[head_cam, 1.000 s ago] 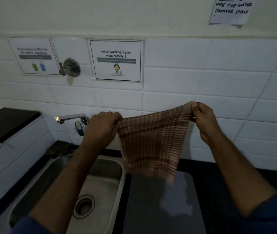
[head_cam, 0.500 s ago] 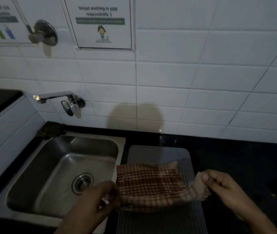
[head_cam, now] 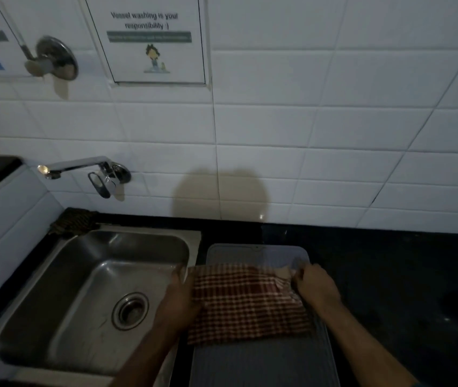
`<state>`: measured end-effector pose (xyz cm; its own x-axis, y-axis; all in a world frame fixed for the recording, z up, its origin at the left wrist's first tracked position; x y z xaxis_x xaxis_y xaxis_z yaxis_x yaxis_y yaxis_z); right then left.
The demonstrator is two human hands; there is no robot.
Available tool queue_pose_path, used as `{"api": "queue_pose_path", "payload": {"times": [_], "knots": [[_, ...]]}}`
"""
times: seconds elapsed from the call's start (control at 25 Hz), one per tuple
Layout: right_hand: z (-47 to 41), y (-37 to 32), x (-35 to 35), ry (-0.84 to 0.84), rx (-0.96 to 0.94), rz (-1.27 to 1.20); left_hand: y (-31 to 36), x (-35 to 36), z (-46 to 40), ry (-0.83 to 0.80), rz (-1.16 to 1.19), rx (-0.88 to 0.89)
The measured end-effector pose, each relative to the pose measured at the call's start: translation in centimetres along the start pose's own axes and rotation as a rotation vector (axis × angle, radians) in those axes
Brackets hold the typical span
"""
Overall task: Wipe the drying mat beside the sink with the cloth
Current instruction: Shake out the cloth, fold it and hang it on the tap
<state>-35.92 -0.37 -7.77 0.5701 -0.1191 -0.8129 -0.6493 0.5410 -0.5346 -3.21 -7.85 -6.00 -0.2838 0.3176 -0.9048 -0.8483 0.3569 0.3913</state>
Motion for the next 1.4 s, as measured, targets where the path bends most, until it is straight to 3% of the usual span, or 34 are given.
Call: {"api": "queue_pose_path", "payload": {"times": [0.08,0.12,0.24,0.48,0.64,0.8,0.96,1.04,1.12,1.28,1.4], "knots": [[4.1,-1.2,0.9,0.029,-0.246,-0.062,-0.2,1.7,2.9,0.093,-0.091,0.061],[6.9,-2.0,2.3,-0.053,-0.398,-0.082,0.1,2.6,4.5,0.125,-0.164,0.144],[11.8,-0.6,5.9,-0.170,-0.668,0.221,0.2,4.7,7.6,0.088,-0.400,0.333],[10.1,-0.2,3.0,-0.037,-0.758,0.218,0.4,3.2,6.5,0.147,-0.419,0.442],[9.5,-3.4,-2.5,-0.048,-0.528,-0.113,2.4,-4.0,6.5,0.243,-0.015,0.308],[9.9,-8.6,-9.3,-0.058,-0.575,-0.400,5.8,-13.9,7.5,0.404,0.344,0.202],[4.9,-11.1,-9.8,-0.097,-0.515,-0.330,3.7,-14.8,2.3,0.243,0.659,-0.035],[2.7,-11.6,-8.8,-0.016,-0.469,-0.291,2.2,-13.4,0.1,0.219,0.672,-0.179],[2.5,-12.5,-7.9,0.056,-0.432,-0.288,2.5,-12.4,-1.4,0.260,0.647,-0.212],[4.7,-17.5,-6.7,0.140,-0.511,-0.329,7.3,-13.1,-1.7,0.456,0.508,-0.119],[6.3,-22.1,-6.9,0.168,-0.608,-0.360,12.9,-13.8,0.2,0.489,0.536,-0.022]]}}
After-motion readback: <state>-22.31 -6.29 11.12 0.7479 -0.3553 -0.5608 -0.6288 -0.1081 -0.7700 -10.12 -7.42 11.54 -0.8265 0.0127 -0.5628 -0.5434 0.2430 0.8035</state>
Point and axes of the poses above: each hand's wrist, its own z-axis away from the middle knuckle, its own x-axis out of the palm, y = z × x, the point moved 8 cm from there along -z, towards the middle knuckle, and after that the axes turned 11 degrees about -z, right-handed, at the moved point
